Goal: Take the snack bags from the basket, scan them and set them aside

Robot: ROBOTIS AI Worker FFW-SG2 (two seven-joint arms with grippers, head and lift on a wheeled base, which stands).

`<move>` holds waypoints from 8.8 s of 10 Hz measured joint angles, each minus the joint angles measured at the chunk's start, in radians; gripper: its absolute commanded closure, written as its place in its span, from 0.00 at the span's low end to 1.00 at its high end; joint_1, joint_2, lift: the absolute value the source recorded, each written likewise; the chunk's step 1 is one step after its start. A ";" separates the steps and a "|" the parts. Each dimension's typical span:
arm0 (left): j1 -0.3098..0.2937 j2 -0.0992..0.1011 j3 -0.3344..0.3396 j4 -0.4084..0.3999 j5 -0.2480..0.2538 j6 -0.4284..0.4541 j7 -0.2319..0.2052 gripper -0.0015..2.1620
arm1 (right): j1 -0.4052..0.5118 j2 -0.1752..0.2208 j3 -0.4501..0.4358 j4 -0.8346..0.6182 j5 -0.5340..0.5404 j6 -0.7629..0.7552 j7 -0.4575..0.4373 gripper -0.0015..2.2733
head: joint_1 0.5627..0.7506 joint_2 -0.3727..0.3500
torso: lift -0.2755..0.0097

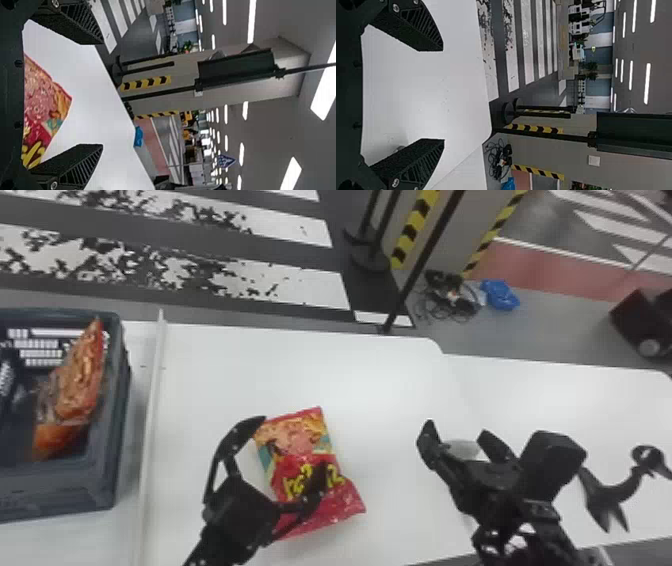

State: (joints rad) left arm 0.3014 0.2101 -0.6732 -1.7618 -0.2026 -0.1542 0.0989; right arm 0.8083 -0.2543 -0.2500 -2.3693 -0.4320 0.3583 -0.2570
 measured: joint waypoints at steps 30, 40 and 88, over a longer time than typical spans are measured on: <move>0.515 -0.003 0.700 -0.418 0.373 -0.099 -0.128 0.04 | -0.188 -0.108 0.911 0.328 1.102 0.311 -0.041 0.05 | 0.70 0.84 | 0.70; 0.489 0.078 0.698 -0.420 0.413 -0.033 -0.151 0.04 | -0.309 -0.048 0.919 0.505 1.116 0.396 -0.154 0.96 | 0.70 0.73 | 0.70; 0.451 0.051 0.585 -0.356 0.291 -0.085 -0.139 0.04 | -0.208 0.083 0.011 0.391 0.116 0.128 0.035 0.99 | 0.70 0.03 | 0.70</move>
State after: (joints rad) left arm 0.7523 0.2607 -0.0887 -2.1173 0.0889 -0.2396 -0.0398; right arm 0.6000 -0.1716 -0.2393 -1.9783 -0.3157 0.4858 -0.2224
